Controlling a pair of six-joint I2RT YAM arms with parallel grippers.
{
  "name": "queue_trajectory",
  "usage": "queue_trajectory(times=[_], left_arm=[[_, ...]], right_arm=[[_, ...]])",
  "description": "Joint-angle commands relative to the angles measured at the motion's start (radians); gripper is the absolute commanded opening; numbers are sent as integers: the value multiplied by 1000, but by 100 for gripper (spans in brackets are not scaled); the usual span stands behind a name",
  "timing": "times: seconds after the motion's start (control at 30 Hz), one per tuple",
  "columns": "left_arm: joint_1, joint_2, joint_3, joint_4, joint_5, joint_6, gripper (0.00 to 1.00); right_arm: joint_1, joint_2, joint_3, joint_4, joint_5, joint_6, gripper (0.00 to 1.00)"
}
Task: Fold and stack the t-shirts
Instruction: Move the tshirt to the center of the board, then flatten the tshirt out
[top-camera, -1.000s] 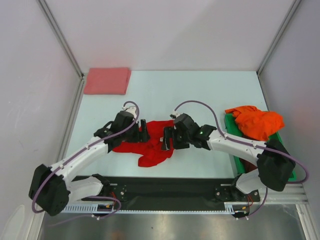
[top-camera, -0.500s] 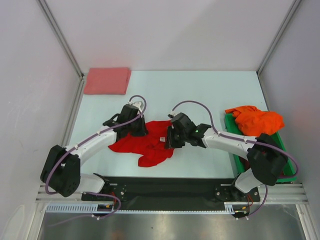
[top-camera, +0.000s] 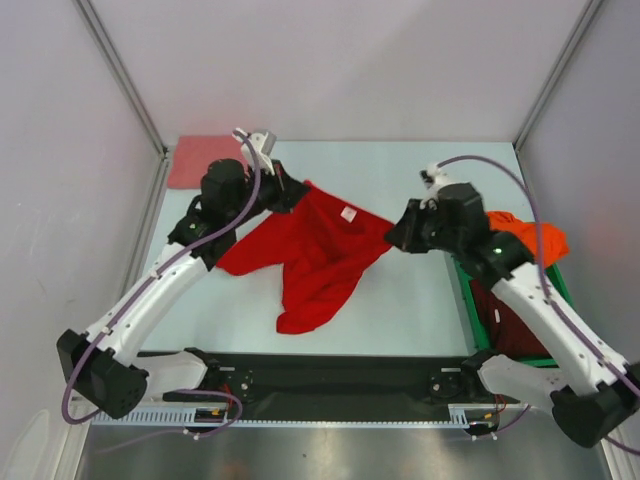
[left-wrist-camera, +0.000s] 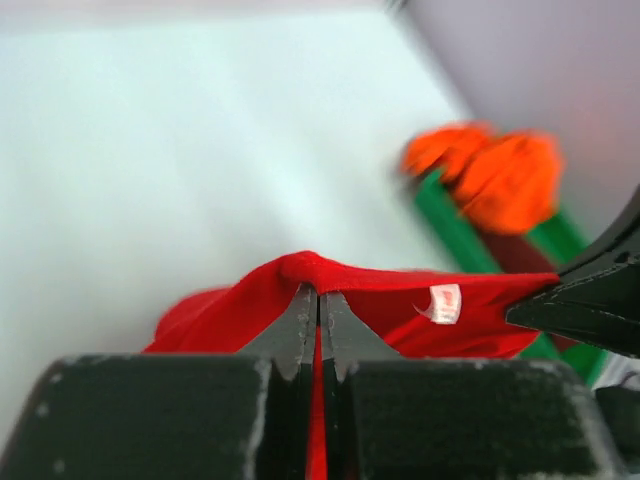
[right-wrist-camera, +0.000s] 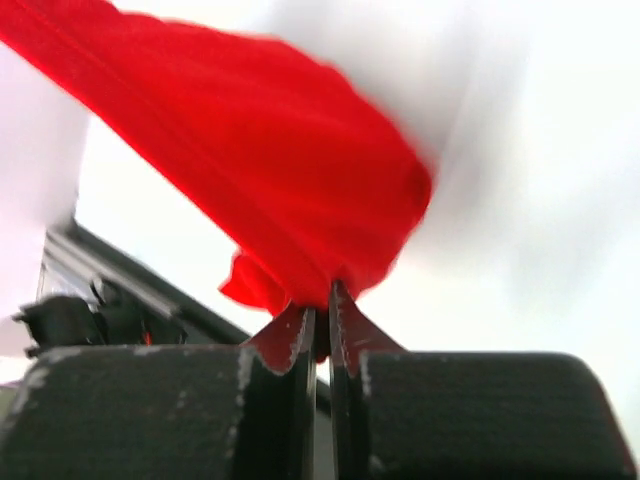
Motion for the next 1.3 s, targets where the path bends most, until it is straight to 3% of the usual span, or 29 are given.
queue_trajectory(times=[0.0, 0.1, 0.27, 0.53, 0.73, 0.9, 1.03, 1.07, 1.1, 1.2, 1.23, 1.27], left_arm=[[5, -44, 103, 217, 112, 53, 0], [-1, -23, 155, 366, 169, 33, 0], [-38, 175, 397, 466, 246, -56, 0], [-98, 505, 935, 425, 318, -157, 0], [-98, 600, 1114, 343, 337, -162, 0], [-98, 613, 1109, 343, 357, -188, 0], [-95, 585, 1045, 262, 360, -159, 0], [-86, 553, 1023, 239, 355, -139, 0], [-77, 535, 996, 209, 354, -133, 0], [-21, 441, 861, 92, 360, -90, 0], [15, 415, 785, 40, 363, -73, 0], [35, 390, 743, 26, 372, -70, 0]], right_arm=[[-61, -97, 150, -175, 2, -126, 0], [-114, -143, 288, -271, 28, -180, 0], [-167, -168, 526, -432, 63, -241, 0], [-169, -142, 877, -620, 232, -282, 0], [-166, -96, 998, -697, 232, -287, 0], [-167, -72, 971, -667, 44, -264, 0], [-157, -88, 809, -576, -202, -204, 0], [-137, -100, 703, -507, -260, -168, 0], [-109, -114, 651, -468, -260, -143, 0], [142, -142, 471, -335, -127, -79, 0], [325, -112, 443, -292, -66, -69, 0], [404, -86, 429, -273, 41, -65, 0]])
